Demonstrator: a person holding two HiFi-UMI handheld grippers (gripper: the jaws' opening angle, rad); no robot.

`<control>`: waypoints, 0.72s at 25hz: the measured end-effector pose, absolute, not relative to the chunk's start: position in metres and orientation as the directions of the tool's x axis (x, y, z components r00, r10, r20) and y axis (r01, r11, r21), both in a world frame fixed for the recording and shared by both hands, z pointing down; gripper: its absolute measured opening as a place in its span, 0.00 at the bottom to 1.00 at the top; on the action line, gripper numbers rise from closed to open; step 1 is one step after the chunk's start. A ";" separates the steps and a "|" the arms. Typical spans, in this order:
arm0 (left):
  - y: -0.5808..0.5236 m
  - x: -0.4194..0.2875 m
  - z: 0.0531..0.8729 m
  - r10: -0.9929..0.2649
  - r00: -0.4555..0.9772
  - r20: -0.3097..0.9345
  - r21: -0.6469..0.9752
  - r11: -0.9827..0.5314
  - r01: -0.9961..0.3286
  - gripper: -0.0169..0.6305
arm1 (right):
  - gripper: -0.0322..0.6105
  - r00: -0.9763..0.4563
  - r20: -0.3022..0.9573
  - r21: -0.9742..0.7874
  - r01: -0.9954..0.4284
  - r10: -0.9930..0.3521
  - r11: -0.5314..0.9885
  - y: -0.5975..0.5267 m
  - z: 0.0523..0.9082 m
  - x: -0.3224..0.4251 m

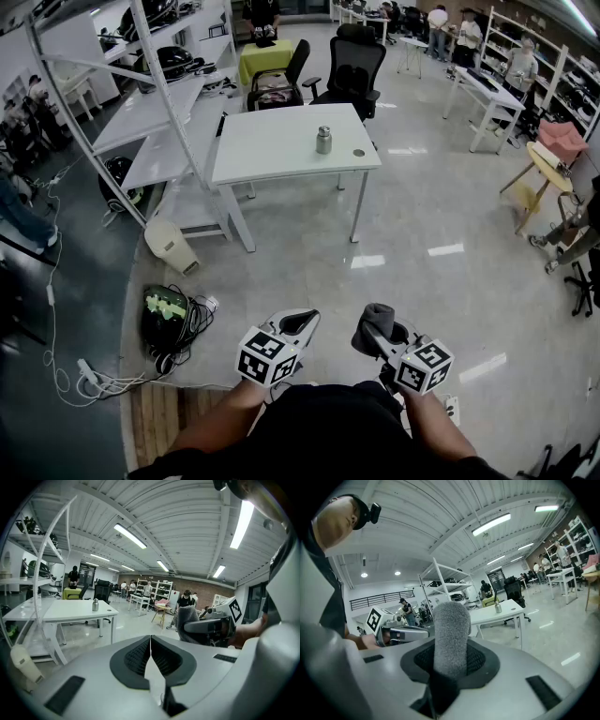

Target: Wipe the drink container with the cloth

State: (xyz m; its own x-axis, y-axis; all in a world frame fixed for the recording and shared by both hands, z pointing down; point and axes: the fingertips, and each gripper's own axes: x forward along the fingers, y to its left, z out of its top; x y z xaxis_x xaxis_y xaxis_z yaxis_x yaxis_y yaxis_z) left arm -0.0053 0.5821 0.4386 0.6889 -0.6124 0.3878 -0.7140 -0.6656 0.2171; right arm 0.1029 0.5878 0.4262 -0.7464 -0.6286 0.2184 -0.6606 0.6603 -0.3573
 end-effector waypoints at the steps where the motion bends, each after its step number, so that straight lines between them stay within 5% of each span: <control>1: 0.581 -0.005 0.436 -0.617 0.687 0.384 0.214 -0.664 -0.716 0.05 | 0.22 -0.745 0.217 -0.356 -0.662 -0.630 0.660 0.588 0.425 0.105; 18: 0.593 -0.005 0.437 -0.626 0.678 0.384 0.197 -0.662 -0.723 0.05 | 0.22 -0.760 0.188 -0.393 -0.639 -0.622 0.662 0.599 0.420 0.098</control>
State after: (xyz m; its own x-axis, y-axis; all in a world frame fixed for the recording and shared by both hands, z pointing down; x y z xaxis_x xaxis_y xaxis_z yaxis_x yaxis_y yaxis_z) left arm -0.0052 0.5931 0.4371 0.6783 -0.6263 0.3843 -0.7231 -0.6620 0.1973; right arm 0.0984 0.5986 0.4197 -0.7600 -0.6223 0.1877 -0.6388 0.6617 -0.3925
